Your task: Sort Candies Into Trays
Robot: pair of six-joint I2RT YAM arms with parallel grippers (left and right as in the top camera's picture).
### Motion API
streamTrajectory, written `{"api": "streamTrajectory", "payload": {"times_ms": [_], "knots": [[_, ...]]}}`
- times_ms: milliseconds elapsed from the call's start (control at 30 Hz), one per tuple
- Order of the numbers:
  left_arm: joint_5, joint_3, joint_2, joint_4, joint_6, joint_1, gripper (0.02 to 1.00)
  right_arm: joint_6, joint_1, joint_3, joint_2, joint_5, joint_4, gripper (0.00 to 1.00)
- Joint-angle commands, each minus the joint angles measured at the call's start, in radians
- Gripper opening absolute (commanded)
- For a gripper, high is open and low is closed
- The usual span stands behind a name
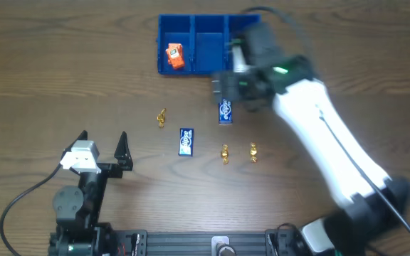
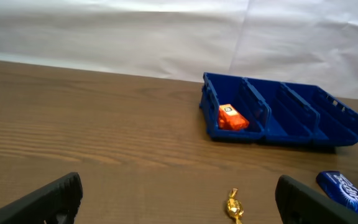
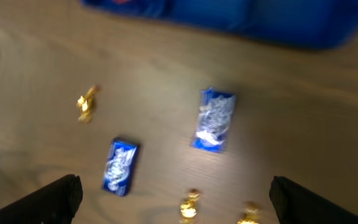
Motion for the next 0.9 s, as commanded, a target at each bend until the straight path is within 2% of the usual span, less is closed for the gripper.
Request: {"api": "streamTrajectory", "payload": {"times_ms": [33,133,267,500,633,767,833,900], "knots": [[0.021,-0.023,-0.006,-0.028,0.006,0.005,0.998,0.204,0.156,0.071,0.155,0.001,-0.036,0.998],[0.021,-0.023,-0.006,-0.028,0.006,0.005,0.996,0.32,0.252,0.07,0.233,0.052,-0.037,0.998],[0.021,-0.023,-0.006,-0.028,0.006,0.005,0.998,0.393,0.327,0.071,0.336,0.075,-0.032,0.998],[0.021,-0.023,-0.006,-0.028,0.006,0.005,0.998,0.537,0.352,0.07,0.457,0.121,-0.027,0.998],[0.021,-0.023,-0.006,-0.028,0.006,0.005,0.998,0.567,0.352,0.07,0.471,0.139,0.004,0.991],[0.021,-0.023,-0.006,-0.028,0.006,0.005,0.998,0.567,0.352,0.07,0.504,0.139,0.02,0.908],[0.021,-0.023,-0.006,-0.028,0.006,0.005,0.998,0.567,0.35,0.07,0.515,0.139,0.023,0.816],[0.021,-0.023,-0.006,-0.028,0.006,0.005,0.998,0.566,0.347,0.07,0.517,0.139,0.025,0.682]]}}
